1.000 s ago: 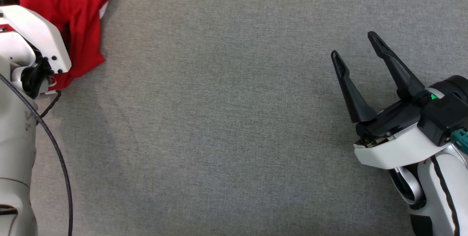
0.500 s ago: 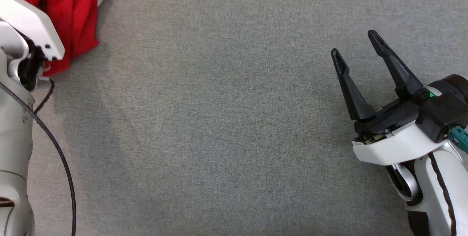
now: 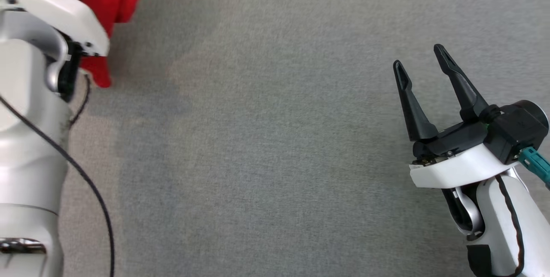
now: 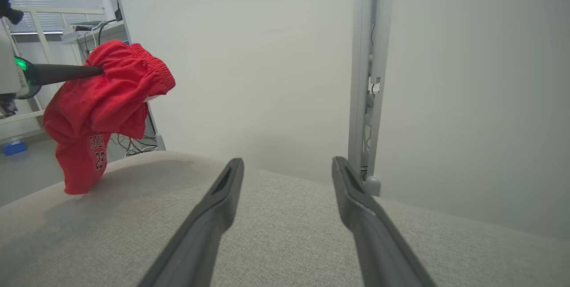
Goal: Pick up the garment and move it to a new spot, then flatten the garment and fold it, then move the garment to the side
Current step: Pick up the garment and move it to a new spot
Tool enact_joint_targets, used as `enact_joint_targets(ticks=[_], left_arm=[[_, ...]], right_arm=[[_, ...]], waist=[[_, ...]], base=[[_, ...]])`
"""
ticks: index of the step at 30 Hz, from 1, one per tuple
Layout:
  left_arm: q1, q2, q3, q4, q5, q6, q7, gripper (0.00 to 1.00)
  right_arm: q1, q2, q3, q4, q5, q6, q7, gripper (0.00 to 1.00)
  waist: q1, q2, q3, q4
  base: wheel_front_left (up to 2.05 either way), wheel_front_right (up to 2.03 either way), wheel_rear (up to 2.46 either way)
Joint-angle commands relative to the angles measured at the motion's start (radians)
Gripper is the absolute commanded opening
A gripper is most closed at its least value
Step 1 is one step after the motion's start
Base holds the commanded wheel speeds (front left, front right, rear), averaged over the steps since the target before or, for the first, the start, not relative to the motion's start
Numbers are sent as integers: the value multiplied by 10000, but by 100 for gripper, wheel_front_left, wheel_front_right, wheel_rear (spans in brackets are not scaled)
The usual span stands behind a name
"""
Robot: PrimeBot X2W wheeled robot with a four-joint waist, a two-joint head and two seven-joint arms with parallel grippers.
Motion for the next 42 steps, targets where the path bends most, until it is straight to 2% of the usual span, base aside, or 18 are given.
enact_joint_targets(ticks=[1, 6, 14, 17, 21, 27, 28, 29, 30, 35, 42], left_arm=[[260, -165, -296, -416, -3, -57, 109, 0], [833, -449, -980, -1517, -86, -92, 594, 0], [2226, -1139, -2258, -3890, -264, -90, 1888, 0], [2696, -1330, -2706, -4447, -39, 84, 2218, 0], [3132, -1566, -3419, -4591, 315, 291, 2414, 0], [3487, -1801, -4305, -4036, 759, 532, 2288, 0], [3511, -1816, -4414, -3914, 804, 561, 2300, 10], [3475, -1833, -4482, -3818, 824, 593, 2260, 53], [3458, -1841, -4546, -3704, 820, 620, 2254, 100], [3301, -1866, -4566, -3388, 849, 873, 1789, 100], [3485, -1748, -4000, -3611, 524, 1346, 628, 100]], right_arm=[[185, 78, -155, 172, 35, 3, -129, 100], [265, 269, -461, 447, 27, 3, -271, 100], [387, 528, -1048, 645, 35, 3, -446, 100], [404, 633, -1224, 660, 87, 3, -493, 100], [406, 742, -1463, 688, 160, 3, -529, 100], [343, 878, -1596, 746, 254, 3, -560, 100], [325, 893, -1609, 720, 262, 3, -561, 100], [323, 910, -1633, 700, 260, 3, -561, 100], [327, 924, -1642, 687, 259, 3, -562, 100], [490, 974, -1751, 707, 218, 3, -566, 100], [699, 951, -1727, 808, 105, 3, -566, 100]], waist=[[0, 0, -505, -417], [0, 0, -892, -921], [0, 0, -1021, -2245], [0, 0, -903, -2796], [0, 0, -670, -3414], [0, 0, -376, -4134], [0, 0, -356, -4193], [0, 0, -339, -4228], [0, 0, -330, -4248], [0, 0, -502, -4086], [0, 0, -1149, -3322]], base=[[0, 0, 0], [0, 0, 0], [0, 0, 0], [0, 0, 0], [0, 0, 0], [0, 0, 0], [0, 0, 0], [0, 0, 0], [0, 0, 0], [0, 0, 0], [0, 0, 0]])
